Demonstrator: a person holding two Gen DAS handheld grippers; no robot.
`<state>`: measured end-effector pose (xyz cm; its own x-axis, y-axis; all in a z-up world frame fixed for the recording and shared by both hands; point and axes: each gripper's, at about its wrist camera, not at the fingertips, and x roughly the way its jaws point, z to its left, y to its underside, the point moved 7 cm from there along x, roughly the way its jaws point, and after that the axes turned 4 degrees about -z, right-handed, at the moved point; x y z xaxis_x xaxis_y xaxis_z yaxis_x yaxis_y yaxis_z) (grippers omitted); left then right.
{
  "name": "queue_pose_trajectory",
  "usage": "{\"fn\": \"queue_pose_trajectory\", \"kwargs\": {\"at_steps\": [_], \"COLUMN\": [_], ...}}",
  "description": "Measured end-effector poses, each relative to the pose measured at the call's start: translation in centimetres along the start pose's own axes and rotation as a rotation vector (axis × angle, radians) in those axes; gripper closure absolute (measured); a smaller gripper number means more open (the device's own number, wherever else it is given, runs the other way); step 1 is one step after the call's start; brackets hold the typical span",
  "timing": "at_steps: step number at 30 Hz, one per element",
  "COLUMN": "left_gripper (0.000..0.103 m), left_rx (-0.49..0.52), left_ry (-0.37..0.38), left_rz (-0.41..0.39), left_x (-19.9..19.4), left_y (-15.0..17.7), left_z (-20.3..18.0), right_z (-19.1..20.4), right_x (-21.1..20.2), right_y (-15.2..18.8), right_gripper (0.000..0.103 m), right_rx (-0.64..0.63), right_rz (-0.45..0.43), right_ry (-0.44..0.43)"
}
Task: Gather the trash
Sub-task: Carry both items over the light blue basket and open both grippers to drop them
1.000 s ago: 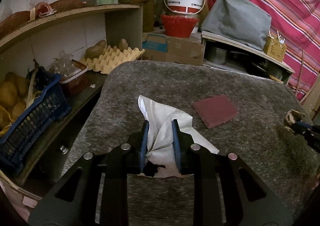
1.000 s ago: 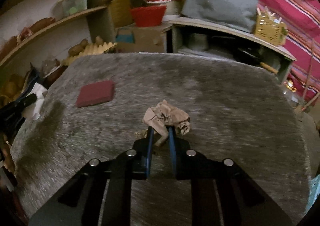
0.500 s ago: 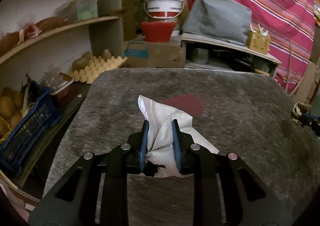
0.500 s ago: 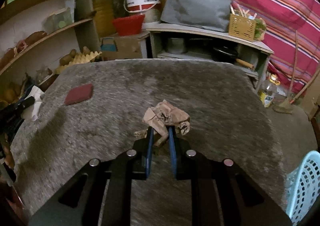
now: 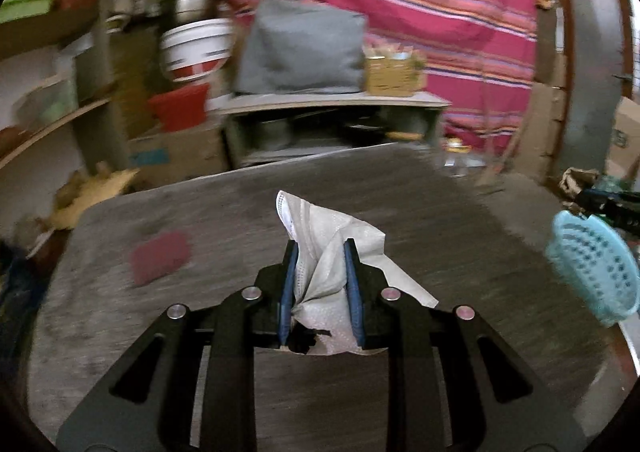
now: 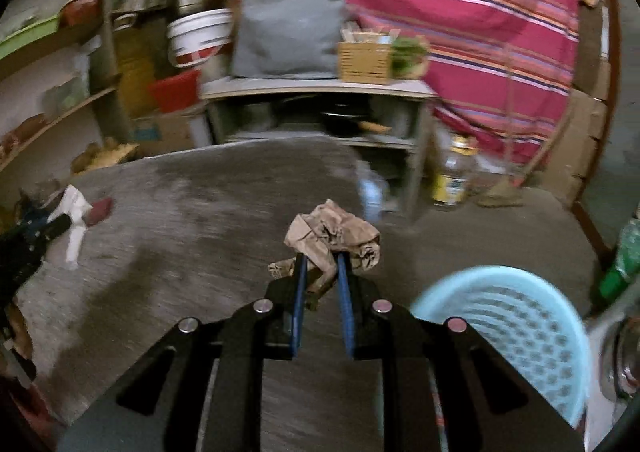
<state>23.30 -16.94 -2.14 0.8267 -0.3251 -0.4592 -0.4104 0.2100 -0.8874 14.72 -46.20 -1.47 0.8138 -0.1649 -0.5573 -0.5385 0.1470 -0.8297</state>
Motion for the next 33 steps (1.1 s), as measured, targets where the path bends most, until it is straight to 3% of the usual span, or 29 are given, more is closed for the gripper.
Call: {"fn": "queue_pose_trajectory", "kwargs": {"at_steps": [7,14,19,25,30,32,33], "left_gripper": [0.081,0.081,0.081,0.077,0.071,0.064,0.053], "left_rx": [0.046,0.099,0.135,0.198,0.21,0.211,0.21], "left_ry": [0.171,0.334,0.407,0.448,0.454,0.447,0.442], "left_rz": [-0.014,0.013,0.052,0.074,0.095,0.099,0.099], "left_x": [1.5,2.4,3.7,4.3,5.2,5.5,5.5], "left_y": [-1.5,-1.1,0.0,0.4,0.3,0.4,0.5], "left_z": [-12.5,-24.2,-30.3,-34.4,-34.7,-34.4,-34.2], "right_z": [-10.4,-15.2,-17.0,-17.2,-17.0,-16.6,-16.4], "right_x": [-3.6,-4.2,-4.3,-4.3,-3.9,-3.6,-3.3], "right_y": [1.4,3.6,4.6,5.2,5.2,5.3,5.3], "right_gripper": [0.087,0.087,0.087,0.087,0.087,0.087,0.087], "right_rx": [0.084,0.122,0.162,0.175,0.186,0.184,0.182], "right_rz": [-0.021,0.006,0.014,0.02,0.024,0.029,0.034], "right_ry": [0.123,0.174,0.179,0.168,0.152,0.146,0.145]}}
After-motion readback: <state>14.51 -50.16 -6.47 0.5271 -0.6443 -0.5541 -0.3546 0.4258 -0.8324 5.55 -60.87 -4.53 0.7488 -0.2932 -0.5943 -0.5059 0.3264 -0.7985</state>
